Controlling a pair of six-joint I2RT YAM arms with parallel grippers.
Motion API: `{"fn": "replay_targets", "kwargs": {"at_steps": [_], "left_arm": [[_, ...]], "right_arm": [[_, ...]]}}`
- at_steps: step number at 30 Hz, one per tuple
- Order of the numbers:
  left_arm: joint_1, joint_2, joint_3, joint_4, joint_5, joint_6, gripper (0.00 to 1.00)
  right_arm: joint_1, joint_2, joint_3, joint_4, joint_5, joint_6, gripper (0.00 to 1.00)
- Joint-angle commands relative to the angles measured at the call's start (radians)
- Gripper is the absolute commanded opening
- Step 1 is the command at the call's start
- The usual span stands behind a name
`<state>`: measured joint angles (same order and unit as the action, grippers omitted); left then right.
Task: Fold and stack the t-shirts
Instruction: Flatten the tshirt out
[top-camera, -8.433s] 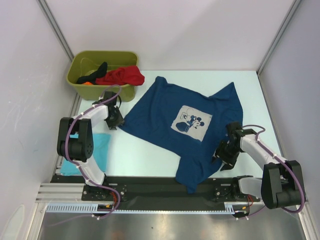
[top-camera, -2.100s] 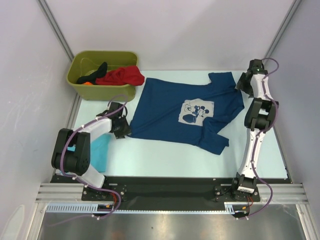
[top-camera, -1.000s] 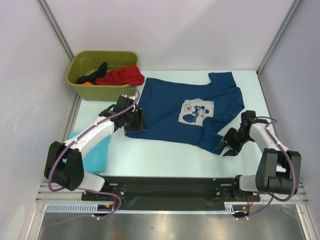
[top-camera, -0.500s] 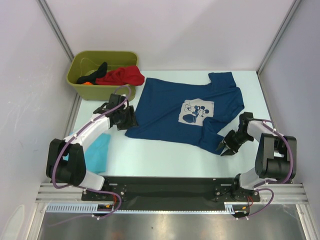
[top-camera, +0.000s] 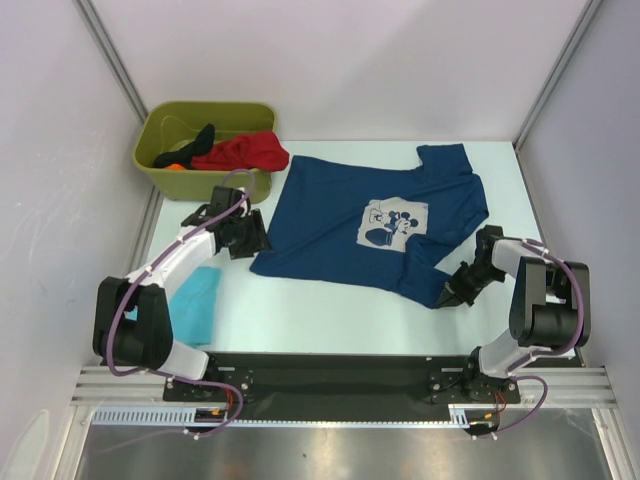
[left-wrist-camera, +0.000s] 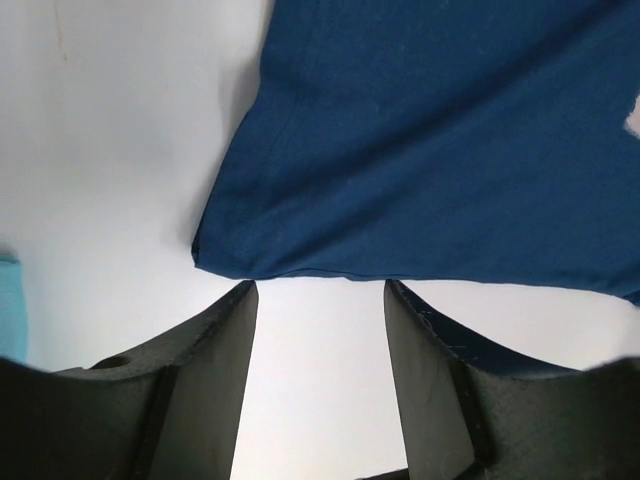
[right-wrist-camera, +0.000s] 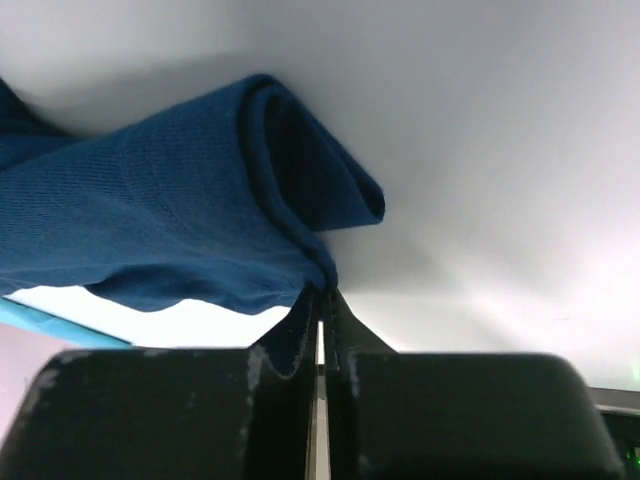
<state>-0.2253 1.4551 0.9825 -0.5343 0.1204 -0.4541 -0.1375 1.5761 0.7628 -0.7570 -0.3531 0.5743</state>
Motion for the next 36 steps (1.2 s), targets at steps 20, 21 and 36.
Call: {"fn": "replay_targets", "kwargs": {"at_steps": [20, 21, 36], "left_arm": [[0.063, 0.083, 0.008, 0.073, 0.078, 0.048, 0.57], [0.063, 0.091, 0.013, 0.073, 0.079, 0.052, 0.57], [0.064, 0.151, 0.058, 0.046, 0.099, 0.063, 0.57]], "right_arm": [[0.335, -0.381, -0.1, -0.278, 0.149, 0.117, 0.0], [0.343, -0.386, -0.092, -0.291, 0.154, 0.122, 0.0], [0.174, -0.452, 0.059, -0.39, 0.135, 0.023, 0.61]]}}
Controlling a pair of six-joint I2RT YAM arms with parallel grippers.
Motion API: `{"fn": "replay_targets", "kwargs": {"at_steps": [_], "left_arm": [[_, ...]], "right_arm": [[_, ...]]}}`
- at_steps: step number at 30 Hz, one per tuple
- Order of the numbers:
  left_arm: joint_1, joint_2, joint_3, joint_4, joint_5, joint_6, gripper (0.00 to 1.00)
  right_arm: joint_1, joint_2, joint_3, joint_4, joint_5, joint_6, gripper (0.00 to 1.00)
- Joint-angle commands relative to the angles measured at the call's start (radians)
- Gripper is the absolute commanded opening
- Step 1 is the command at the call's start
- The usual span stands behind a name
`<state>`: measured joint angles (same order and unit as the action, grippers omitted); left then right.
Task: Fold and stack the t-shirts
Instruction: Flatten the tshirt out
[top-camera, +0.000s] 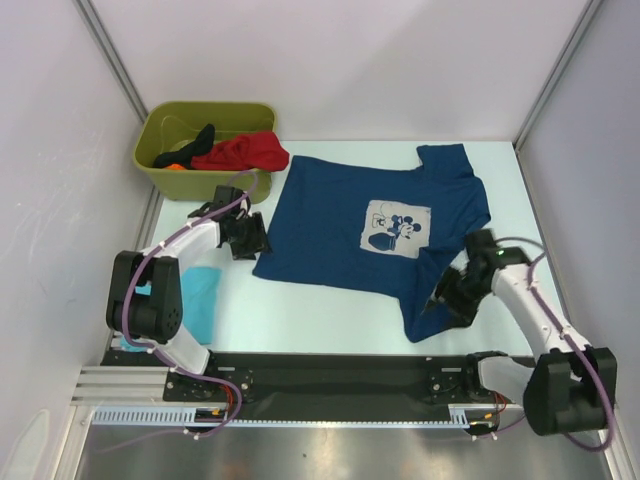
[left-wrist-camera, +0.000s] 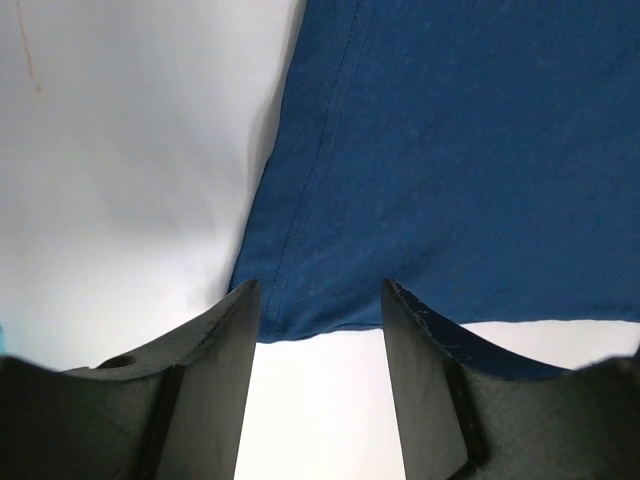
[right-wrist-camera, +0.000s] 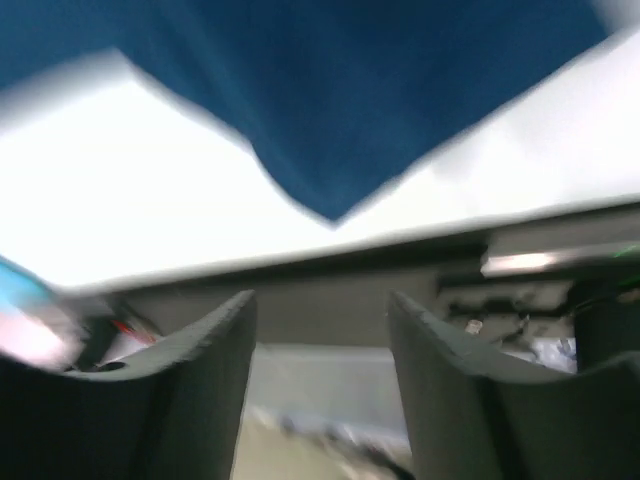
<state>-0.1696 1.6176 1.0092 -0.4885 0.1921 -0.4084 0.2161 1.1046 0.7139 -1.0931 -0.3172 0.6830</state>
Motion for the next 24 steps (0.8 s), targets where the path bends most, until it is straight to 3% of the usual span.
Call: {"fn": "replay_targets", "kwargs": {"at_steps": [1, 7, 11, 16, 24], "left_arm": [[0.008, -0.015, 0.022, 0.002, 0.032, 0.016, 0.57], [0.01, -0.015, 0.008, 0.021, 0.062, -0.003, 0.57], [0.013, 0.027, 0.045, 0.013, 0.109, -0.004, 0.56], [0.021, 0.047, 0.058, 0.022, 0.105, -0.012, 0.55], [0.036, 0.048, 0.037, 0.044, 0.13, -0.01, 0.55]], "right_arm": [[-0.208, 0.035, 0.122, -0.027, 0.099, -0.111, 0.62], [-0.333, 0.274, 0.208, 0.073, 0.164, -0.175, 0.54], [-0.392, 0.395, 0.246, 0.047, 0.294, -0.235, 0.52], [-0.437, 0.468, 0.217, 0.065, 0.306, -0.269, 0.45], [-0.431, 0.529, 0.205, 0.108, 0.277, -0.27, 0.44]]}}
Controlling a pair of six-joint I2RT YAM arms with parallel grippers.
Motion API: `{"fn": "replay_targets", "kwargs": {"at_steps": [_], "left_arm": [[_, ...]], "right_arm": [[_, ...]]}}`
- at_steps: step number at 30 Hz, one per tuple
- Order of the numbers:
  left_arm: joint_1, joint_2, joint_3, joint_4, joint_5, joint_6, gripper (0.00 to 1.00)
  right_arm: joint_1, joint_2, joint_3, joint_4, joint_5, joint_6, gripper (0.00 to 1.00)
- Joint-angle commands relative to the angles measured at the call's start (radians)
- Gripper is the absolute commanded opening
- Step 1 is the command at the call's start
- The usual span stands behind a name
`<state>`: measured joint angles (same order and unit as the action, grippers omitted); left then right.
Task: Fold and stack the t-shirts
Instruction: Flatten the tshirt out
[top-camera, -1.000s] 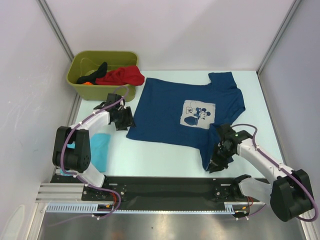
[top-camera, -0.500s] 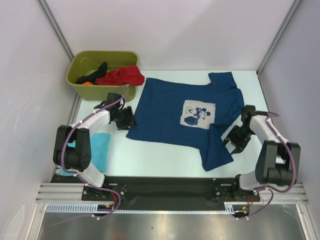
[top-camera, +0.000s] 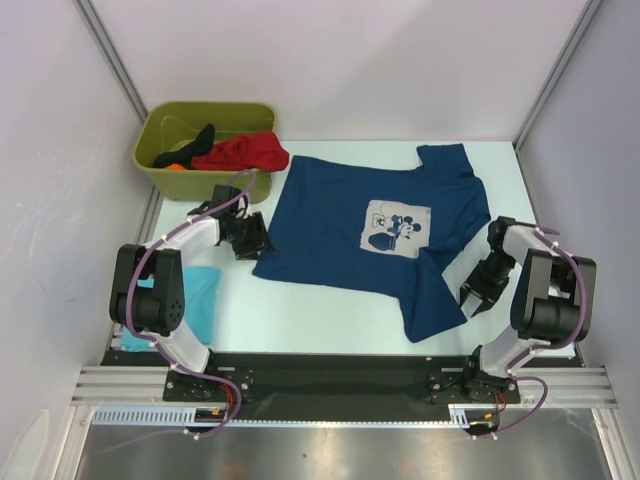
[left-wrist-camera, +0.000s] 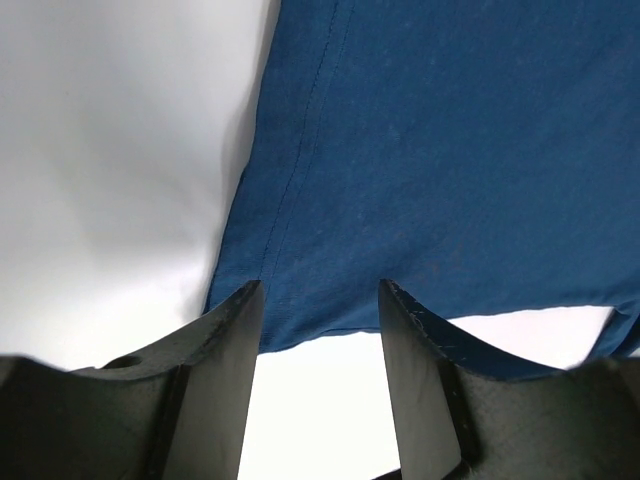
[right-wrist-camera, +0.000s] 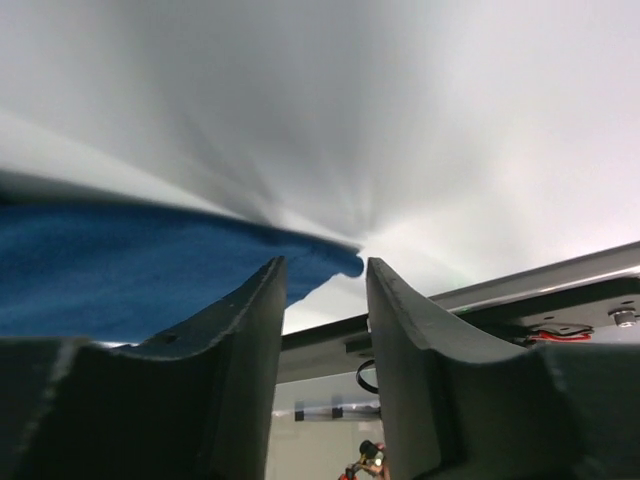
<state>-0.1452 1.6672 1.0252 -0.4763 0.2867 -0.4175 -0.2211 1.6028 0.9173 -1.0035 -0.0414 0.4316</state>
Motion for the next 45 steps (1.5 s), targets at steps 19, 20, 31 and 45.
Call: {"fn": "replay_targets", "kwargs": {"at_steps": [19, 20, 31, 45], "left_arm": [[0.045, -0.001, 0.027, 0.007, -0.018, 0.028, 0.55], [0.045, -0.006, 0.024, 0.007, -0.021, 0.028, 0.55], [0.045, -0.044, -0.039, 0.039, 0.002, 0.023, 0.55], [0.045, -0.014, -0.017, 0.033, 0.014, 0.031, 0.55]], "right_arm": [[0.013, 0.069, -0.092, 0.048, 0.101, 0.119, 0.0], [0.014, 0.059, -0.093, 0.034, 0.103, 0.136, 0.0], [-0.026, -0.309, -0.058, -0.164, 0.173, 0.294, 0.0], [0.009, -0.575, -0.067, -0.334, 0.207, 0.398, 0.0]]}}
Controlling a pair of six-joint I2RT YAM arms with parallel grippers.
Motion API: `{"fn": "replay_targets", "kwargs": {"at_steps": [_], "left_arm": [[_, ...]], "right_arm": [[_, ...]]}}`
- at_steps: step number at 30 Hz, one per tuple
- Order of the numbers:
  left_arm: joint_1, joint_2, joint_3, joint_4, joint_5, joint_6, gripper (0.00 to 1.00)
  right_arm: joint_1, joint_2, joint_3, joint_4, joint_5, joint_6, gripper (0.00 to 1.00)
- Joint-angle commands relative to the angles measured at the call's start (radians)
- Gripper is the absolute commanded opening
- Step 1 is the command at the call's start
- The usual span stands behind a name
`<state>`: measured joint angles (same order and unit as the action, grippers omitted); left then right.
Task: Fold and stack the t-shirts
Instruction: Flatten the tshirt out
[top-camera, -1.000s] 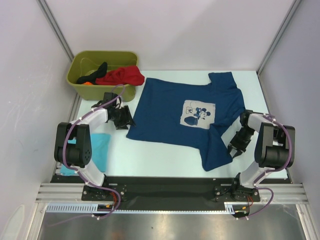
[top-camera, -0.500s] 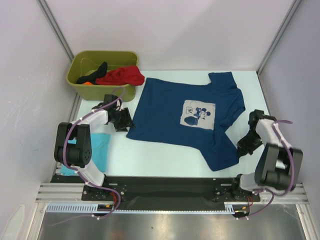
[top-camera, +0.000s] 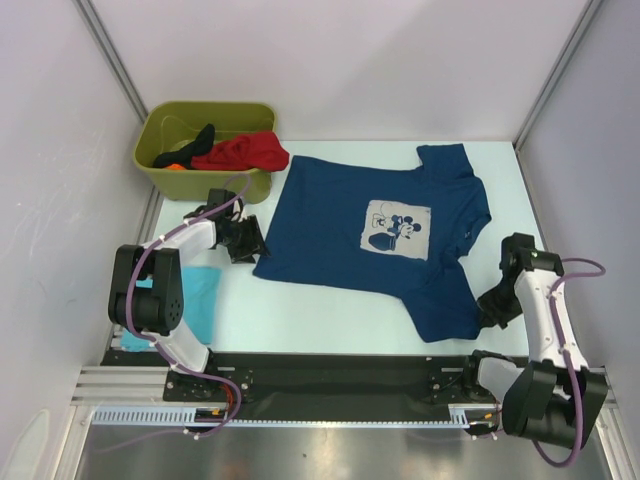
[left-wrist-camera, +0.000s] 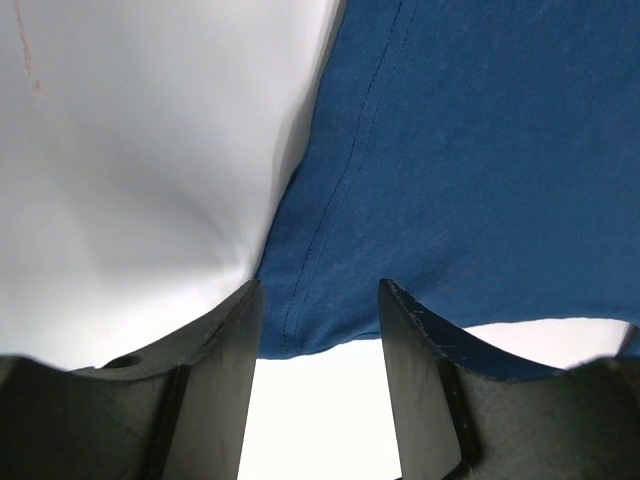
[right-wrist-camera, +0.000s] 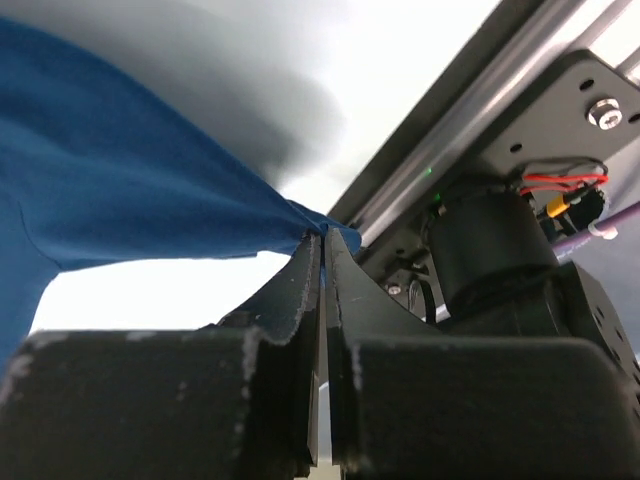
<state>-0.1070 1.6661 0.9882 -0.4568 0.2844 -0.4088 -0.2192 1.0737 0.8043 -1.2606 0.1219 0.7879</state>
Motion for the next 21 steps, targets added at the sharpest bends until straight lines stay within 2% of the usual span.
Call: {"fn": "replay_targets", "kwargs": {"at_steps": [1, 10, 18, 21], "left_arm": [[0.007, -0.011, 0.02, 0.012, 0.016, 0.022, 0.55], [0.007, -0.011, 0.018, 0.004, 0.013, 0.028, 0.55], [0.007, -0.012, 0.017, 0.004, 0.009, 0.027, 0.55], [0.007, -0.019, 0.017, 0.001, 0.006, 0.03, 0.56]], "right_arm": [[0.009, -0.057, 0.052, -0.089, 0.038, 0.042, 0.0], [0.087, -0.181, 0.13, -0.192, 0.062, 0.136, 0.0], [0.179, -0.242, 0.187, -0.26, -0.013, 0.166, 0.0], [0.191, -0.255, 0.19, -0.257, -0.051, 0.14, 0.07]]}}
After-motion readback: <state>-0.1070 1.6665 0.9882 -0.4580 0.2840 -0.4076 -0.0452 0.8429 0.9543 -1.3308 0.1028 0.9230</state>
